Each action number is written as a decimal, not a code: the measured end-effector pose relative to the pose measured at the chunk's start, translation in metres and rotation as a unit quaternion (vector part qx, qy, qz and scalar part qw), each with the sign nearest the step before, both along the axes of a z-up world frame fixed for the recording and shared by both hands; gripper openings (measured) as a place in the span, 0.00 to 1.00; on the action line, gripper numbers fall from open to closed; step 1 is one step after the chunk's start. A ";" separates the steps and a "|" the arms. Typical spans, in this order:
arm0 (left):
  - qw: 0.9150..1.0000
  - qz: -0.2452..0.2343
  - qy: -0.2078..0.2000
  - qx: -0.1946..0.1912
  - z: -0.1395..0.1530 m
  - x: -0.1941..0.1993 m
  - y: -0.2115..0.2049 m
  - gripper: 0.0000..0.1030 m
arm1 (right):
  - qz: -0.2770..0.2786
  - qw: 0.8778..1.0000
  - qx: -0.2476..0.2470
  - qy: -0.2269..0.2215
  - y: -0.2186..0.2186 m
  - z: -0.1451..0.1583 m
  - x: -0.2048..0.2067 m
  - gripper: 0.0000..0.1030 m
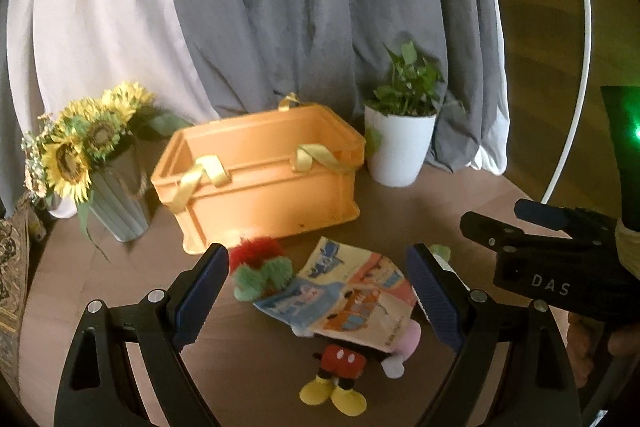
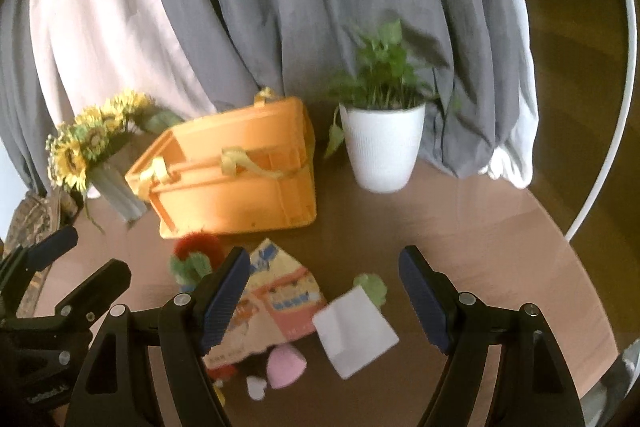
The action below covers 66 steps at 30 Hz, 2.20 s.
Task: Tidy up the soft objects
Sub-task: 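Move both open tools back toward the remaining soft items on the table, then grasp the printed snack bag with the left tool while the right tool grasps the white cloth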
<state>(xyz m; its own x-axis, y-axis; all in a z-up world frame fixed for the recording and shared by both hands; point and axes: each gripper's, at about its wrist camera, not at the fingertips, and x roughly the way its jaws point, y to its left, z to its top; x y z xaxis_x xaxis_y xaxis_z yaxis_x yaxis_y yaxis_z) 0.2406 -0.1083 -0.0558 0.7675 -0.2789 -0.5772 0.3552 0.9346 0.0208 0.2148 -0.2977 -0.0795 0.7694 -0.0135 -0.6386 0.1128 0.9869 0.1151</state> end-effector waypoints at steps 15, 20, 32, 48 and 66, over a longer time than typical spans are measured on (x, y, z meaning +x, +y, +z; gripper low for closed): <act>0.998 -0.006 0.064 0.002 -0.041 -0.008 -0.014 0.88 | 0.023 0.997 0.016 0.069 -0.012 -0.047 0.000 0.75; 0.997 -0.005 0.083 -0.002 -0.053 -0.008 -0.019 0.88 | 0.028 0.995 0.021 0.090 -0.015 -0.063 0.000 0.75; 0.991 0.012 0.133 -0.014 -0.087 0.006 -0.031 0.86 | 0.044 0.989 0.034 0.136 -0.026 -0.103 0.012 0.74; 0.988 0.029 0.149 -0.007 -0.104 0.022 -0.040 0.76 | 0.057 0.985 0.047 0.158 -0.032 -0.135 0.035 0.68; 0.993 0.016 0.119 -0.001 -0.098 0.011 -0.041 0.15 | 0.062 0.985 0.042 0.157 -0.029 -0.142 0.028 0.14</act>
